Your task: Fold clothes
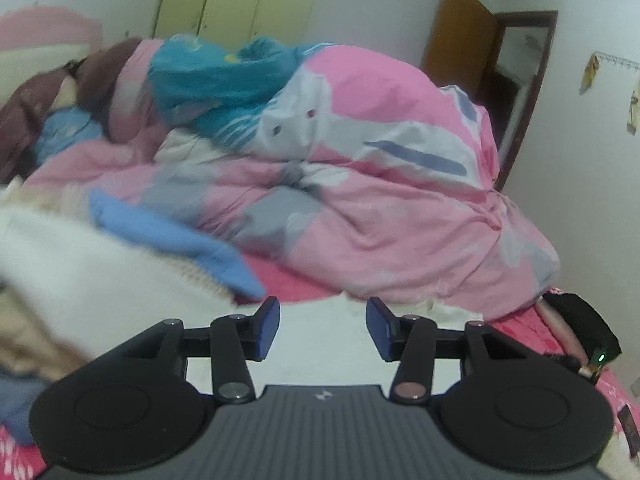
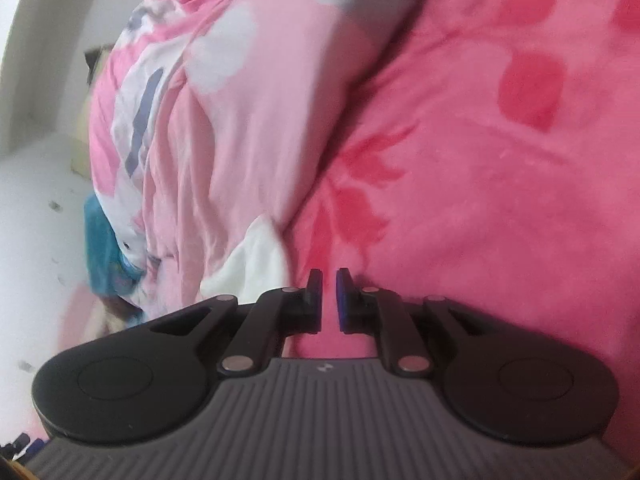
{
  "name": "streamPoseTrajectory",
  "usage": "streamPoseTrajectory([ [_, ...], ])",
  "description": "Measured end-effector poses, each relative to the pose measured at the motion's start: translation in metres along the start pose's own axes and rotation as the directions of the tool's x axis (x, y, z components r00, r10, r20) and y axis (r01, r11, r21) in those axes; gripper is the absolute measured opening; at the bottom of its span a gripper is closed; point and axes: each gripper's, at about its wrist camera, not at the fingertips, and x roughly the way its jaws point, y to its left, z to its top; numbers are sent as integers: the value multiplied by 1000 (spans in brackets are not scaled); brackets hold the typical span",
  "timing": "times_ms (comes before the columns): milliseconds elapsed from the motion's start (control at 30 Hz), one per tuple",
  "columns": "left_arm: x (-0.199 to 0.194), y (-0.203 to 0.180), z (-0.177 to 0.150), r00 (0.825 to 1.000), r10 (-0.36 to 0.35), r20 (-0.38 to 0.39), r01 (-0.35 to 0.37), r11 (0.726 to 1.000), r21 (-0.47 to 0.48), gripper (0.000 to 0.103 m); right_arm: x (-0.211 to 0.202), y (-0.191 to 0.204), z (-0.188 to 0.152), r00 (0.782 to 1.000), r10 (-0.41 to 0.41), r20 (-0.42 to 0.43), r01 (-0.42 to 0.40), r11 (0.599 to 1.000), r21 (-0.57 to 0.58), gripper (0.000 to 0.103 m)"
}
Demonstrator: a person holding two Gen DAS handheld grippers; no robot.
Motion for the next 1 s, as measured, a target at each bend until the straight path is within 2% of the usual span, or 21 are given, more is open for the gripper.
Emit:
streamPoseTrajectory([
  [67,6,17,-21,999,-25,-24,24,1000,-19,50,-14,27,-13,1000,-17,-21,16,998,-68,8],
  [167,31,30,-48,996,-66,-64,62,996,-56,50,-12,66,-37,988,-151,-33,138,960,-243,8],
  [233,56,29,-65,994,-79,-76,74,996,-56,49,-5,77,-48,975,-217,-44,194,934,-300,8],
  [433,126,11,-107,984,-84,-157,89,996,21,48,19,73,-64,961,-275,-1,258,903,-344,5],
  [500,147,10,-120,979,-77,-191,88,995,51,48,17,67,-64,956,-294,20,286,911,-298,0],
  [567,160,20,-131,972,-69,-224,80,996,40,47,11,62,-64,949,-312,43,314,922,-227,0],
  [600,167,25,-136,968,-65,-241,75,997,34,46,7,64,-66,947,-316,59,322,922,-214,5],
  [667,173,38,-142,964,-95,-250,96,995,-6,44,-7,88,-80,955,-283,92,298,914,-277,5],
  [733,173,53,-144,960,-149,-238,138,988,-65,44,-10,110,-95,984,-175,45,180,937,-298,5],
  [800,171,64,-144,956,-191,-221,167,978,-123,44,6,134,-109,993,-112,-35,96,945,-312,5],
  [867,168,72,-142,959,-199,-201,167,972,-165,44,34,157,-130,990,-87,-110,43,934,-355,5],
  [1000,145,85,-134,978,-150,-144,122,975,-188,48,97,204,-177,966,-79,-248,-44,890,-454,5],
])
